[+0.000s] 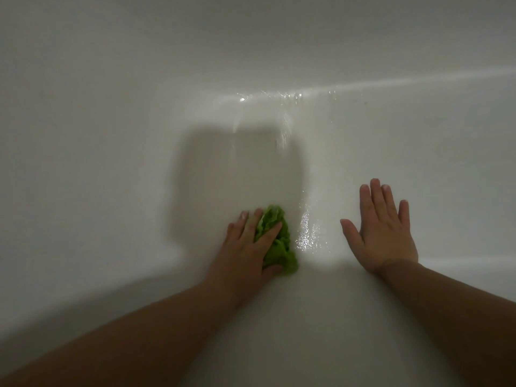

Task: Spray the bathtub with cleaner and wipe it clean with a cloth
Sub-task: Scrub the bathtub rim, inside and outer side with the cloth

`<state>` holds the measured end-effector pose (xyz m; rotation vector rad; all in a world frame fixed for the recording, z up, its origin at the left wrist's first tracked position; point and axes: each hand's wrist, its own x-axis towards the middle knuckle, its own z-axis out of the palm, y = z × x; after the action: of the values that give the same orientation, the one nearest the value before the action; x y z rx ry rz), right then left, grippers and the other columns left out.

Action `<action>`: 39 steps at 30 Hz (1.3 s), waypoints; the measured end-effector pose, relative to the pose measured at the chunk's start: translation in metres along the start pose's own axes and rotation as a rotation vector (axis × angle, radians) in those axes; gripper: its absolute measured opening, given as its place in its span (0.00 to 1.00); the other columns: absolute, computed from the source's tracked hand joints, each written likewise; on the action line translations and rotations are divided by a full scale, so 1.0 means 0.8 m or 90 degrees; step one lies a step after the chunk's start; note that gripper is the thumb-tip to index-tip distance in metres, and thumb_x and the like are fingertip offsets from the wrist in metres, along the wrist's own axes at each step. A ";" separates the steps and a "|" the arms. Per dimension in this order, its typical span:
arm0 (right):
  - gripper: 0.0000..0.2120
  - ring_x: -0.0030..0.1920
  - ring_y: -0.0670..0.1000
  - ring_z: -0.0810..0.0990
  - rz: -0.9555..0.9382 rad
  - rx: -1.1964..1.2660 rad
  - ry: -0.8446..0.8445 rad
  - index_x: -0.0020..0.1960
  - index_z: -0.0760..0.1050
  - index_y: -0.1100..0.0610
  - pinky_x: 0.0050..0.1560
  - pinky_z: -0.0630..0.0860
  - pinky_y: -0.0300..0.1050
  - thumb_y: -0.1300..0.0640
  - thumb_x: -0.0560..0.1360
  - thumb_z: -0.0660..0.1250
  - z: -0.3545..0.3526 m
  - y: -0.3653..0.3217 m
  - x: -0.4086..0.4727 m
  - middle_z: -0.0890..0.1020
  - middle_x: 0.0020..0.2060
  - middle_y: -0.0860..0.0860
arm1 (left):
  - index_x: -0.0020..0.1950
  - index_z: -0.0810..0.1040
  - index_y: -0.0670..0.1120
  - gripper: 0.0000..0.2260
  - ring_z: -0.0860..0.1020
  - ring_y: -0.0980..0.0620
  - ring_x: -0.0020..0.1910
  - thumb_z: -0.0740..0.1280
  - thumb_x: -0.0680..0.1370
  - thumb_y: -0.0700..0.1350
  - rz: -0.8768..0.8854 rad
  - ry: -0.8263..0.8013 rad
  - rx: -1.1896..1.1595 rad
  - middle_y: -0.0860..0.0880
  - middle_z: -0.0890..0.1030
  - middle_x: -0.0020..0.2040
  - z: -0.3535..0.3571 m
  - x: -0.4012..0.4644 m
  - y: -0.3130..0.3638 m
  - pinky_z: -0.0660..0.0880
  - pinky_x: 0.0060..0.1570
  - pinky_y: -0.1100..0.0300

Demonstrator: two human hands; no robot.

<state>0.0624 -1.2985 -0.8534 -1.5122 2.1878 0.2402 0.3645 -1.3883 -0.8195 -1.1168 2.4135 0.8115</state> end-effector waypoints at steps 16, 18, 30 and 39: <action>0.38 0.81 0.51 0.31 0.000 0.003 0.012 0.84 0.35 0.51 0.81 0.38 0.62 0.31 0.81 0.38 0.000 0.001 0.007 0.35 0.82 0.50 | 0.79 0.67 0.57 0.34 0.57 0.31 0.79 0.58 0.76 0.72 0.078 0.077 -0.053 0.39 0.58 0.82 -0.019 0.053 -0.011 0.54 0.78 0.38; 0.38 0.81 0.51 0.31 0.000 0.006 0.011 0.84 0.35 0.51 0.81 0.39 0.62 0.31 0.81 0.38 0.000 0.002 0.008 0.35 0.82 0.50 | 0.77 0.71 0.56 0.30 0.60 0.33 0.79 0.60 0.78 0.69 0.131 0.049 -0.020 0.41 0.61 0.81 0.002 0.027 -0.017 0.58 0.78 0.39; 0.38 0.81 0.51 0.32 -0.009 0.019 0.009 0.84 0.36 0.52 0.81 0.39 0.63 0.32 0.81 0.38 -0.001 0.004 0.008 0.35 0.83 0.50 | 0.79 0.64 0.62 0.30 0.58 0.44 0.81 0.55 0.78 0.68 0.047 0.011 -0.134 0.48 0.62 0.82 0.001 -0.035 -0.011 0.50 0.79 0.57; 0.38 0.81 0.51 0.32 -0.009 -0.008 0.018 0.83 0.34 0.51 0.81 0.41 0.64 0.31 0.81 0.36 -0.003 0.005 0.021 0.35 0.82 0.50 | 0.81 0.61 0.57 0.35 0.55 0.34 0.80 0.63 0.77 0.68 -0.122 0.241 -0.101 0.40 0.57 0.82 -0.035 0.115 -0.007 0.54 0.79 0.41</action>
<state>0.0537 -1.3118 -0.8595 -1.5463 2.2003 0.2290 0.3092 -1.4612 -0.8492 -1.6661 2.5133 0.7977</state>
